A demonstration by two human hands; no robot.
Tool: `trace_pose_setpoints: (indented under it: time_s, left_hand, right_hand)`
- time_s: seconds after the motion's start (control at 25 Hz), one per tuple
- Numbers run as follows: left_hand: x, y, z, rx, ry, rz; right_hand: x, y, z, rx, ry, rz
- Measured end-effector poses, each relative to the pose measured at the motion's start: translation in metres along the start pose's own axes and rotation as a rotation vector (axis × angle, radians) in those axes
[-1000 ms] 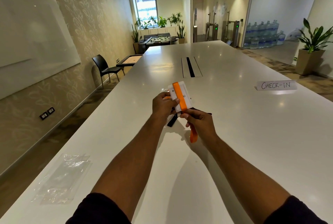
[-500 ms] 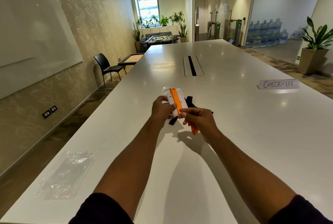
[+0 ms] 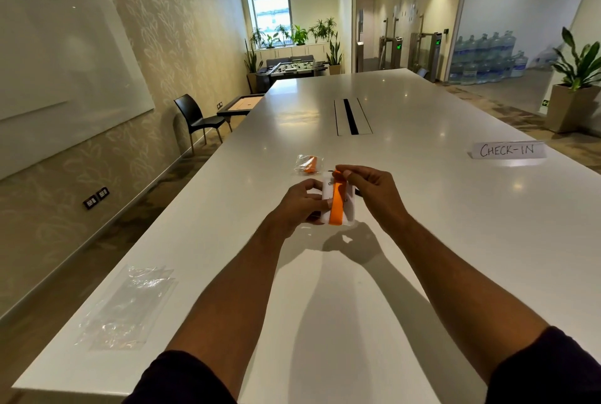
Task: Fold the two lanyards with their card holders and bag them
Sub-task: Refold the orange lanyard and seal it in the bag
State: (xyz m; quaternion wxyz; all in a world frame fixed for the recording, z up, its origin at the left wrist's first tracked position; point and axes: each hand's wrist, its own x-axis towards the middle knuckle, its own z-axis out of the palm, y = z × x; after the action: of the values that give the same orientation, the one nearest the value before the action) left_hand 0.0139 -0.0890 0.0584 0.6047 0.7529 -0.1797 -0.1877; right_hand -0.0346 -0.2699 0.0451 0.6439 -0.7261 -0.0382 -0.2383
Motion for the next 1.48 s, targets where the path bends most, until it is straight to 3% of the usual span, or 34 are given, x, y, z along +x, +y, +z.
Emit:
trace_pose_setpoints:
  time_s: [0.16, 0.32, 0.64, 1.08, 1.36, 1.48]
  left_hand:
    - [-0.002, -0.002, -0.001, 0.049, -0.057, -0.04]
    - [-0.002, -0.007, 0.001, 0.057, -0.065, -0.084]
    - [-0.002, -0.005, 0.003, 0.063, -0.079, -0.129]
    - [-0.005, -0.006, 0.0, 0.123, -0.177, -0.159]
    - [-0.001, -0.001, -0.003, 0.26, -0.101, -0.175]
    - [-0.002, -0.002, -0.01, 0.294, -0.071, -0.191]
  right_hand:
    - [0.005, 0.006, -0.004, -0.241, 0.049, -0.039]
    - [0.0, 0.017, -0.005, -0.418, -0.023, -0.004]
    - [-0.006, 0.018, -0.004, -0.26, 0.101, 0.08]
    - [-0.004, 0.032, -0.001, -0.215, 0.146, 0.168]
    - [-0.014, 0.042, 0.002, -0.114, 0.119, 0.128]
    - [-0.018, 0.041, 0.004, -0.028, -0.011, 0.138]
